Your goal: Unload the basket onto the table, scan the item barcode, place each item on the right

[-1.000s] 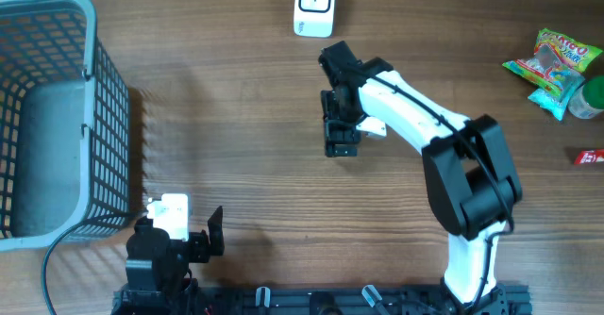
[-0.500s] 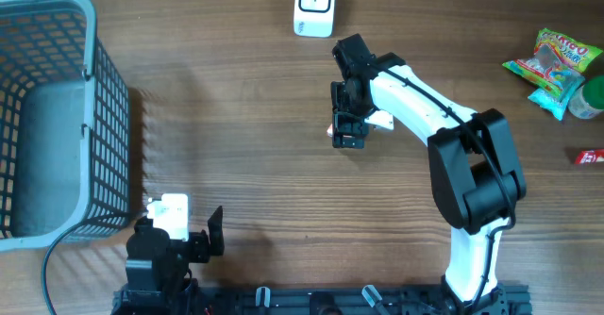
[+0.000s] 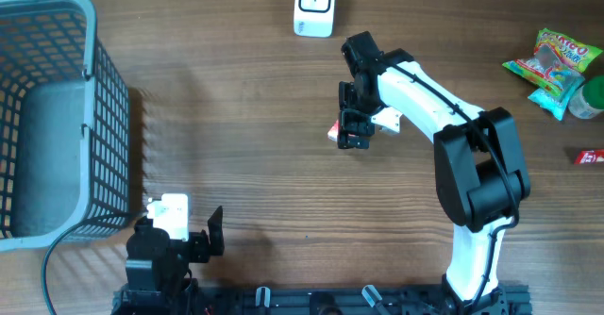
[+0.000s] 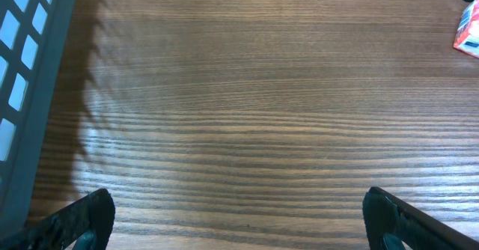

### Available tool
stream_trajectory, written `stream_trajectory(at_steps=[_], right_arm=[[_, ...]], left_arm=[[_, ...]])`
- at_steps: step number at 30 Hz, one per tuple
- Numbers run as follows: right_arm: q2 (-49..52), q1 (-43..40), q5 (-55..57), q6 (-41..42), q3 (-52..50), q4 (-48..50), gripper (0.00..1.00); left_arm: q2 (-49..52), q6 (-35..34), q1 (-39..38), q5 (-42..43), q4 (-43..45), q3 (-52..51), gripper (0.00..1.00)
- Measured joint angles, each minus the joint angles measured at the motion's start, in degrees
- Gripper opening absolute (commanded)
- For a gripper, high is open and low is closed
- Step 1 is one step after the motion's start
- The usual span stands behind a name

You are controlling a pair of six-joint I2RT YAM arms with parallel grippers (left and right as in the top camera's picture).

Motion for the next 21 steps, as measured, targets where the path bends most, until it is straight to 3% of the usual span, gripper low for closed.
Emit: stream_trajectory(at_steps=[10, 15, 21], right_arm=[[0.00, 0.00, 3.58, -0.04, -0.46, -1.20, 0.96], [0.00, 0.33, 5.86, -8.04, -0.76, 0.11, 0.73], [0.00, 0.42, 8.48, -19.37, -0.76, 1.90, 0.63]], left_arm=[[0.00, -0.02, 0.00, 0.00, 0.00, 0.00, 1.00], [0.00, 0.00, 0.00, 0.00, 0.00, 0.00, 1.00], [0.00, 0.00, 0.00, 0.00, -0.02, 0.00, 1.00]])
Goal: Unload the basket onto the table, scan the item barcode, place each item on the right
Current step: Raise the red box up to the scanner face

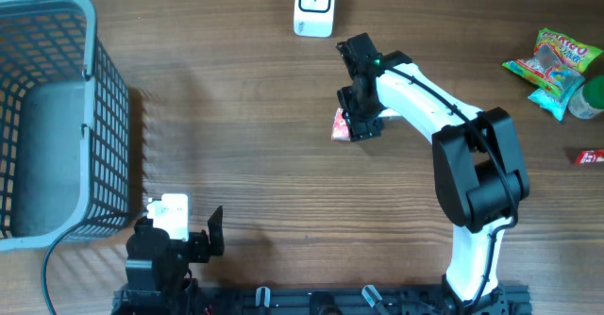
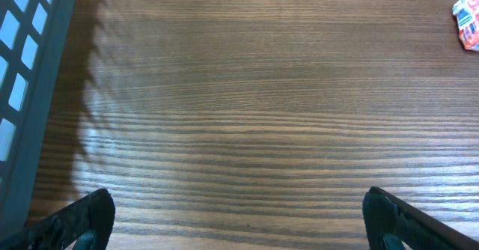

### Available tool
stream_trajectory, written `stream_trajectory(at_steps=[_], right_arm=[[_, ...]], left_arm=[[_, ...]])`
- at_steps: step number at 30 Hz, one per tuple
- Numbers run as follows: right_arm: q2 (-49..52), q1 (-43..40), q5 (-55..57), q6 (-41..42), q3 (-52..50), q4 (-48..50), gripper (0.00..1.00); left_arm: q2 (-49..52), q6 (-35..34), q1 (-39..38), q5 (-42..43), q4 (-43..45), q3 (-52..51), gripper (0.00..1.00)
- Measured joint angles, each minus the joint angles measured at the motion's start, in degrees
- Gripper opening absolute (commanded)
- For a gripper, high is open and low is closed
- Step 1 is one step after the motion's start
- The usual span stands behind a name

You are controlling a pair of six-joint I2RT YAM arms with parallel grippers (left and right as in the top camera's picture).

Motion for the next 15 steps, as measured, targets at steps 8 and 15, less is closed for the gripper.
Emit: stream_trajectory(at_steps=[8, 15], right_arm=[[0.00, 0.00, -2.03, -20.39, -0.11, 14.40, 0.53], [0.00, -0.76, -21.49, -44.19, 0.00, 17.79, 0.53]], left_arm=[[0.00, 0.00, 0.00, 0.00, 0.02, 0.00, 1.00], [0.00, 0.00, 0.00, 0.00, 0.02, 0.00, 1.00]])
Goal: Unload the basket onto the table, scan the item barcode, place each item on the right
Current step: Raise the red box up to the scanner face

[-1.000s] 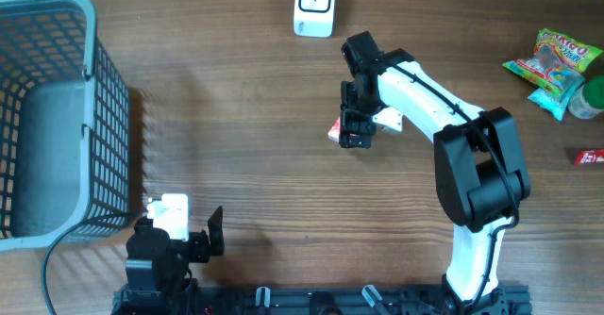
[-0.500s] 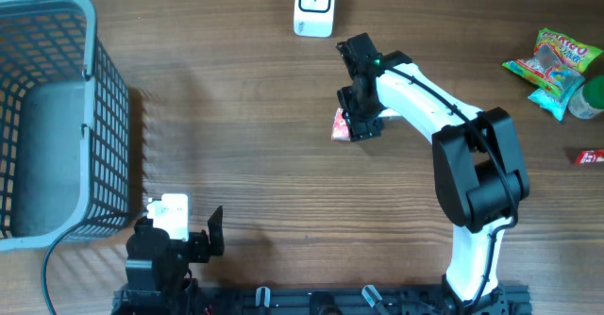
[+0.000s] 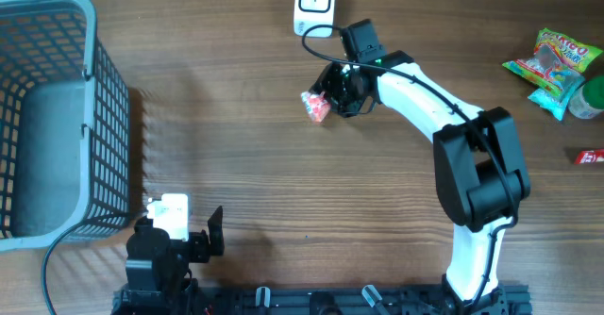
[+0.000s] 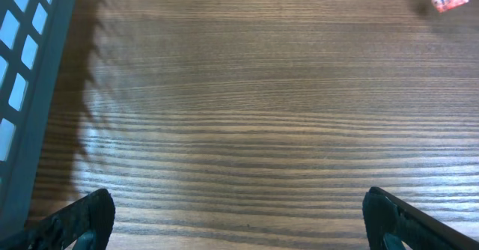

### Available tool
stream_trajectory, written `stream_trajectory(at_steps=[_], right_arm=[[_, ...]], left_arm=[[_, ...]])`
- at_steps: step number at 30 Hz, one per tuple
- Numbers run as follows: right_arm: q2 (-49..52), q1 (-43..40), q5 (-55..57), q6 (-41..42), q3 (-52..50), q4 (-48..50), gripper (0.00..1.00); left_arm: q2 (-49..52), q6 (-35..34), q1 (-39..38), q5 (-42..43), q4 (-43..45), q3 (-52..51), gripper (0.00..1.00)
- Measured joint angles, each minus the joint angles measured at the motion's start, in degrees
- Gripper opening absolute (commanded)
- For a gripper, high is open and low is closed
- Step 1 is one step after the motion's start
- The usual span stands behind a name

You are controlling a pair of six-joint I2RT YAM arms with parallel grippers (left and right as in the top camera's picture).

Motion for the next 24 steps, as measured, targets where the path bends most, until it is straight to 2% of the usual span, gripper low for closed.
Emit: stream_trajectory(at_steps=[6, 15, 19, 24], right_arm=[[-1.86, -2.64, -16.76, -12.98, 0.00, -1.31, 0.53], [-15.23, -3.26, -18.49, -21.64, 0.00, -5.66, 0.53], [-19.89, -3.19, -14.01, -23.89, 0.02, -6.78, 0.53], [-20.31, -3.19, 1.33, -27.58, 0.07, -2.34, 0.49]], left_arm=[[0.00, 0.00, 0.00, 0.00, -0.02, 0.00, 1.00], [0.00, 0.00, 0.00, 0.00, 0.00, 0.00, 1.00], [0.00, 0.00, 0.00, 0.00, 0.00, 0.00, 1.00], [0.00, -0.02, 0.00, 0.00, 0.00, 0.00, 1.00]])
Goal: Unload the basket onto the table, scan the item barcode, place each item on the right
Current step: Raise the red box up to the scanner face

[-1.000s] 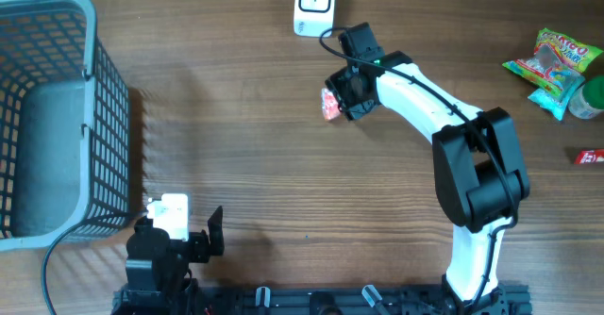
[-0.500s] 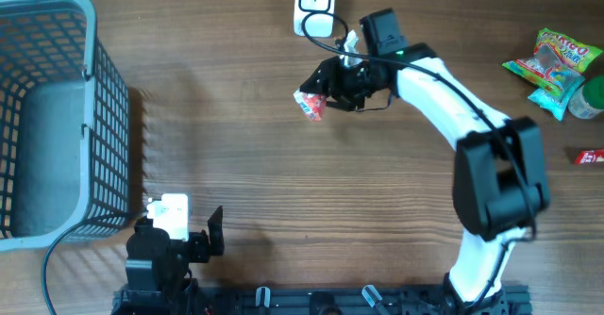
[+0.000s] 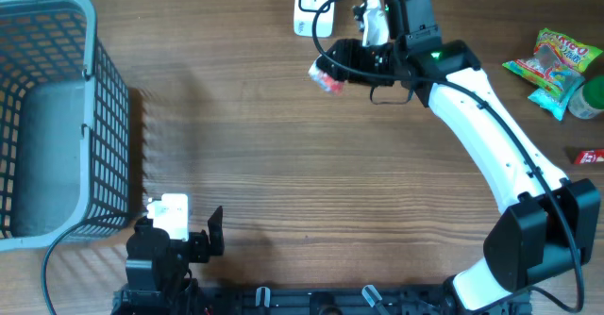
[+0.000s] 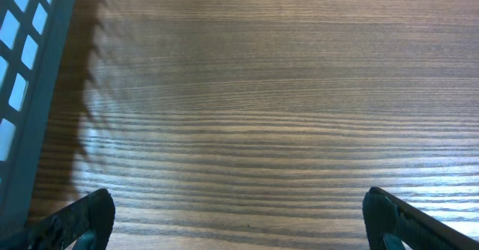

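A small red and white packet (image 3: 327, 74) hangs in the air just below the white barcode scanner at the table's far edge. My right gripper (image 3: 335, 70) is shut on the packet, the arm stretched out from the right. My left gripper (image 3: 185, 241) rests at the near left of the table. In the left wrist view the left gripper (image 4: 239, 220) is open, its two dark fingertips (image 4: 86, 218) wide apart over bare wood. The packet does not show in that view.
A grey wire basket (image 3: 52, 117) stands at the left, its rim (image 4: 30, 70) at the left of the wrist view. Green snack packets (image 3: 557, 65) and a green round thing (image 3: 590, 98) lie at the far right, with a small red item (image 3: 589, 156) below them.
My right gripper has moved up and a little right with the packet, closer under the scanner, and its wrist has turned. The packet has left the left wrist view. The left arm has not moved.
My right gripper was down on the packet at mid-table. Then it held the packet slightly farther back, then up and left toward the scanner. Now it holds the packet just below the scanner. The left gripper stayed open and still throughout.
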### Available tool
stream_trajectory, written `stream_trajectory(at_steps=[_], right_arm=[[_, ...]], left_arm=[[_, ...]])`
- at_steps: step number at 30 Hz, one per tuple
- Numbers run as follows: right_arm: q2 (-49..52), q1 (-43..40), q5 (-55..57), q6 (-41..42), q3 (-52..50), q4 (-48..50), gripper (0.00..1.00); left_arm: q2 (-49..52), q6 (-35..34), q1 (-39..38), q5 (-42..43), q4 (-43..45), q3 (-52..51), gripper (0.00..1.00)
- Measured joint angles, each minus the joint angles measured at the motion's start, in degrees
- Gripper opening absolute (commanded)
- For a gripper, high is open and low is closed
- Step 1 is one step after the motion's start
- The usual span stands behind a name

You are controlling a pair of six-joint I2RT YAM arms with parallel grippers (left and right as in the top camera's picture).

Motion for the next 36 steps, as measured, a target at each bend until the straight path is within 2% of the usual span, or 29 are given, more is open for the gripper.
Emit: stream_trajectory(at_steps=[5, 11, 21, 25, 30, 36], right_arm=[[0.04, 0.00, 11.96, -4.24, 0.07, 12.11, 0.47], [2.82, 0.11, 17.31, -7.21, 0.31, 26.32, 0.42], [17.53, 0.11, 23.10, -8.68, 0.83, 52.17, 0.41], [24.26, 0.39, 23.80, -9.60, 5.42, 54.51, 0.40], [34.16, 2.16, 26.56, -13.97, 19.26, 52.00, 0.40], [40.28, 4.22, 33.14, -20.72, 26.10, 50.16, 0.40]], left_arm=[[0.00, 0.02, 0.00, 0.00, -0.02, 0.00, 1.00], [0.00, 0.02, 0.00, 0.00, 0.00, 0.00, 1.00], [0.00, 0.02, 0.00, 0.00, -0.02, 0.00, 1.00], [0.00, 0.02, 0.00, 0.02, -0.02, 0.00, 1.00], [0.00, 0.02, 0.00, 0.00, 0.00, 0.00, 1.00], [0.00, 0.00, 0.00, 0.00, 0.00, 0.00, 1.00]])
